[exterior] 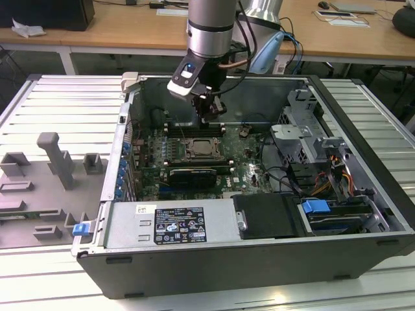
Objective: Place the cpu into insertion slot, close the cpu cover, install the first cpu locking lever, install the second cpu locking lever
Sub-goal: 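Install the first cpu locking lever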
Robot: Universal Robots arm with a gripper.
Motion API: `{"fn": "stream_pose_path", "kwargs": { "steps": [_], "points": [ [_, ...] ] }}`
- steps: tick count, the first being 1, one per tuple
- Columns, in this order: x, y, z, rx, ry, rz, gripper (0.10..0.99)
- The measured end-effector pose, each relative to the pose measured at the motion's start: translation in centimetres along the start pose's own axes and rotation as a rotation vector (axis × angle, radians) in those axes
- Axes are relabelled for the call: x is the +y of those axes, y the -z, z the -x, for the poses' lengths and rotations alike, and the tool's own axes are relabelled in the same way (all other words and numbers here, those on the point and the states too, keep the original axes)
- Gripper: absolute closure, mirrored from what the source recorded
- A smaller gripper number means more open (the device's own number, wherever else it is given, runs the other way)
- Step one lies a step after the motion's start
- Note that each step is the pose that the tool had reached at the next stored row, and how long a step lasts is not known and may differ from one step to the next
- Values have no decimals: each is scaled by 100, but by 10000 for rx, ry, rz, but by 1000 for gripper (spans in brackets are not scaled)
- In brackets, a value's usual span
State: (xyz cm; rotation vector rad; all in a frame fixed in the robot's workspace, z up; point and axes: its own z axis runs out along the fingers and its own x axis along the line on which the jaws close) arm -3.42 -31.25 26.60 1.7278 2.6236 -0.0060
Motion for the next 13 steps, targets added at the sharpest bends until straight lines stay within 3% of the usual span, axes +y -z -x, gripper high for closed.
{"fn": "stream_pose_path", "kwargs": {
  "steps": [3,10,13],
  "points": [
    [0,0,0,-2,566,2,980],
    [0,0,0,-4,1263,4,980],
    [0,-1,0,-6,1933,5,980]
  ]
}}
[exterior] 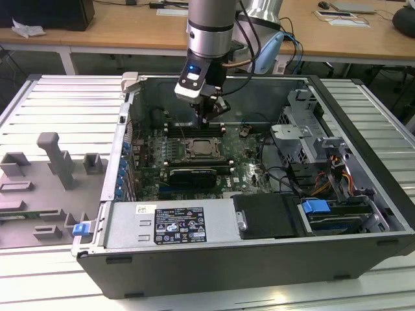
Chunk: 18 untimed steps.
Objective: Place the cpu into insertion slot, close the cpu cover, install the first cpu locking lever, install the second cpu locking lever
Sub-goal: 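Install the first cpu locking lever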
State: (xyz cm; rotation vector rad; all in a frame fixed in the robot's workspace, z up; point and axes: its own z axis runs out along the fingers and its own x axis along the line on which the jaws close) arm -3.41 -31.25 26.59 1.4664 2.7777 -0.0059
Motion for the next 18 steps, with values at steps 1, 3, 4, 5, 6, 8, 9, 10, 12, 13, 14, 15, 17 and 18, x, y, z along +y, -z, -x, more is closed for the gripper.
{"fn": "stream_pose_path", "kwargs": {
  "steps": [1,3,4,5,6,8,9,10,12,13,14,15,17,18],
  "points": [
    [0,0,0,-1,218,1,980],
    [0,-2,0,-10,1102,12,980],
    [0,-3,0,-15,1337,19,980],
    [0,-3,0,-18,1522,23,980],
    [0,-4,0,-21,1894,29,980],
    [0,-5,0,-18,2312,36,980],
    [0,-6,0,-15,2633,40,980],
    [0,-6,0,-15,2895,41,980],
    [-1,-7,0,-14,3418,41,980],
    [0,-8,0,-15,3767,43,980],
    [0,-9,0,-15,3957,44,980],
    [0,-10,0,-15,4171,45,980],
    [0,-11,0,-16,4688,46,980],
    [0,-12,0,-16,4890,47,980]
  ]
}}
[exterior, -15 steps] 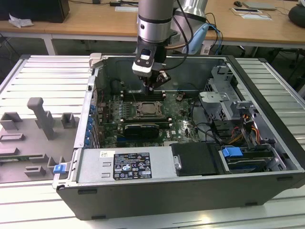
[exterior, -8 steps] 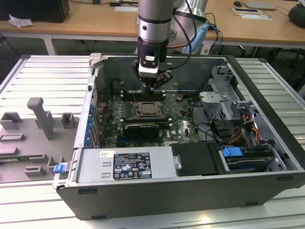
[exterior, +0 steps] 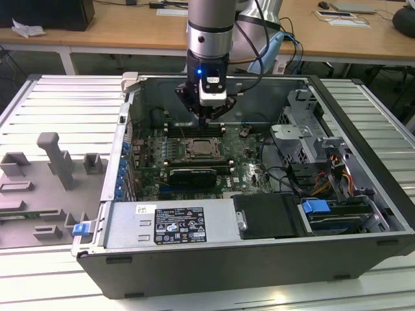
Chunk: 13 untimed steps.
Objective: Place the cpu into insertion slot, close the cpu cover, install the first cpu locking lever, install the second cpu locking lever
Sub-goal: 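Install the first cpu locking lever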
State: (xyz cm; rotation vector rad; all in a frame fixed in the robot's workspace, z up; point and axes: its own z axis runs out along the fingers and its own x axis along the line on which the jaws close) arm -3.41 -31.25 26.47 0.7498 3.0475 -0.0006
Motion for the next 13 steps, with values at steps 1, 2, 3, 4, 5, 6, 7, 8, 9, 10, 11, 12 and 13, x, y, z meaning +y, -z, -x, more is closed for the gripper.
{"fn": "stream_pose_path", "kwargs": {
  "steps": [1,2,3,4,5,6,7,8,9,10,11,12,13],
  "points": [
    [0,-1,0,0,224,1,980],
    [0,-2,0,0,442,2,980],
    [0,-4,0,0,736,3,980],
    [0,-6,0,0,937,3,980],
    [0,-7,0,0,1150,3,980],
    [0,-9,0,1,1445,4,980],
    [0,-10,0,1,1831,5,980],
    [0,-13,0,1,2169,7,980],
    [0,-15,0,0,2422,7,980],
    [0,-19,0,1,2774,10,980],
    [0,-21,0,1,2971,11,980],
    [0,-22,0,1,3172,10,980],
    [0,-24,0,1,3368,10,980]
  ]
}}
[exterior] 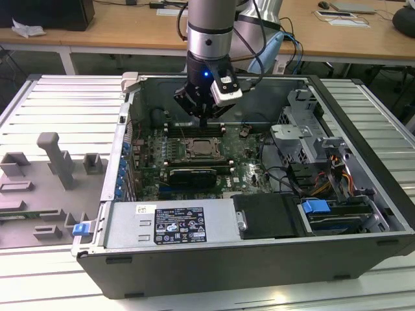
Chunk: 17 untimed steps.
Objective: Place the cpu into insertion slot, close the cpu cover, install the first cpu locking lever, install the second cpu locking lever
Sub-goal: 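Install the first cpu locking lever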
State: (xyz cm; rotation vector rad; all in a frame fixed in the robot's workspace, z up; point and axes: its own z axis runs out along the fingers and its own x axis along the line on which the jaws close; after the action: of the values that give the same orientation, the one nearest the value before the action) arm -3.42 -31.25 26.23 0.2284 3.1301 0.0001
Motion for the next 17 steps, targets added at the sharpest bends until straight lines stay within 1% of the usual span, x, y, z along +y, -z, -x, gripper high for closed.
{"fn": "stream_pose_path", "kwargs": {
  "steps": [3,4,8,12,13,15,17],
  "points": [
    [0,-5,0,0,627,2,980],
    [0,-8,0,1,1069,3,980],
    [0,-15,0,1,1881,6,980],
    [0,-22,0,1,2865,9,980],
    [0,-22,0,0,2997,10,980],
    [-2,-25,-11,-8,3018,35,980],
    [-11,-25,-75,-38,3022,53,980]
  ]
}}
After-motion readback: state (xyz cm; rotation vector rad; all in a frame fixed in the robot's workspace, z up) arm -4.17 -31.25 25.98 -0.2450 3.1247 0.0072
